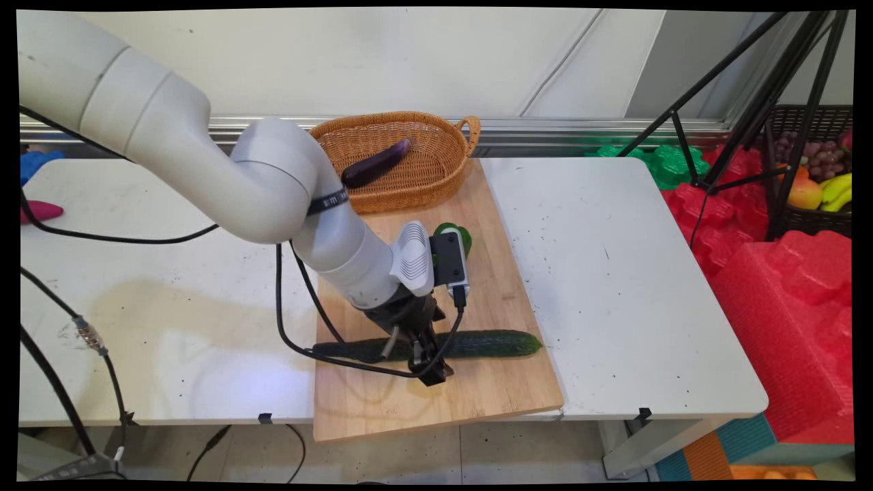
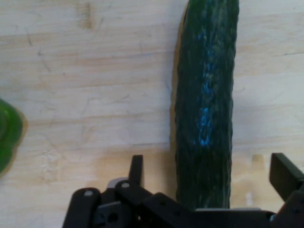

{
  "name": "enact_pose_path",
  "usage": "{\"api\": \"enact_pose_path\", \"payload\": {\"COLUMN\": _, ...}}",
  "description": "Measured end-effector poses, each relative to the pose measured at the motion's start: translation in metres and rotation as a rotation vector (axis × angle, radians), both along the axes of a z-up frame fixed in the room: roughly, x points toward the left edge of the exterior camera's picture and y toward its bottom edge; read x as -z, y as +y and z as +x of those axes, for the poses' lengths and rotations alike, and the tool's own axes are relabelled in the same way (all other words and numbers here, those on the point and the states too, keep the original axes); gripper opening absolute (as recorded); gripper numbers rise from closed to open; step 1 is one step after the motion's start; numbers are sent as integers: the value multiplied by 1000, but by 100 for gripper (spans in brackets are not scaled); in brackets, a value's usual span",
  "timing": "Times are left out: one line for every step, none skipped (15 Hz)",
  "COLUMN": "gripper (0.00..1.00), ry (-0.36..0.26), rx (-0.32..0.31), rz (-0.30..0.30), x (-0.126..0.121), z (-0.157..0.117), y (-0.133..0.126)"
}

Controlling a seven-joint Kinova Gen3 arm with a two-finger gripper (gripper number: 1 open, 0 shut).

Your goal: Pick up the cucumber from the cutting board, then place the picked object in the vegetable basket

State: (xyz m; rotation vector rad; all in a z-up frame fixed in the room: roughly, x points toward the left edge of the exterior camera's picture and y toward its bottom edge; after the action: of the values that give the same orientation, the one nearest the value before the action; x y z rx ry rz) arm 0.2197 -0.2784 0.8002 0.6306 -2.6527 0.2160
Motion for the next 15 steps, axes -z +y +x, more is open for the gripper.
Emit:
{"api": "enact_pose_path", "payload": {"gripper": 100, "ry": 0, "rx": -1, "rz": 1, "x": 1, "z": -1, "y": 0}}
{"api": "enact_pose_path", "payload": {"gripper": 0, "ry": 1, "rx": -2, "rz": 1, "x": 3, "z": -2, "y": -1}}
{"api": "enact_pose_path", "payload": {"gripper": 0, "ry": 2, "rx": -2, "rz": 1, "x": 4, "z": -2, "y": -1}}
{"api": "enact_pose_path", "payload": {"gripper": 0, "ry": 2, "rx": -3, "rz": 1, "x": 5, "z": -2, "y": -1}}
{"api": "enact_pose_path", "payload": {"gripper": 0, "ry": 3, "rx": -3, "rz": -1, "x": 5, "z": -3, "y": -1}}
{"api": "enact_pose_path", "payload": {"gripper": 0, "ry": 4, "rx": -2, "rz": -4, "x": 4, "z": -3, "y": -1}}
{"api": "enact_pose_path", "payload": {"gripper": 0, "ry": 5, "rx": -1, "rz": -8, "x": 2, "z": -3, "y": -1}}
{"api": "enact_pose_path", "payload": {"gripper": 0, "ry": 8, "rx": 1, "rz": -13, "x": -1, "z": -3, "y": -1}}
{"api": "enact_pose_path", "payload": {"gripper": 0, "ry": 9, "rx": 3, "rz": -18, "x": -4, "z": -3, "y": -1}}
{"api": "enact_pose_path", "payload": {"gripper": 0, "ry": 13, "rx": 6, "rz": -25, "x": -9, "z": -2, "y": -1}}
{"api": "enact_pose_path", "payload": {"gripper": 0, "ry": 20, "rx": 7, "rz": -36, "x": -17, "z": -1, "y": -1}}
{"api": "enact_pose_path", "payload": {"gripper": 0, "ry": 28, "rx": 7, "rz": -51, "x": -27, "z": 1, "y": 0}}
{"api": "enact_pose_path", "payload": {"gripper": 0, "ry": 36, "rx": 5, "rz": -62, "x": -36, "z": 3, "y": 0}}
{"api": "enact_pose_path", "payload": {"gripper": 0, "ry": 48, "rx": 1, "rz": -77, "x": -48, "z": 6, "y": 0}}
{"api": "enact_pose_path", "payload": {"gripper": 0, "ry": 59, "rx": -4, "rz": -89, "x": -59, "z": 9, "y": 0}}
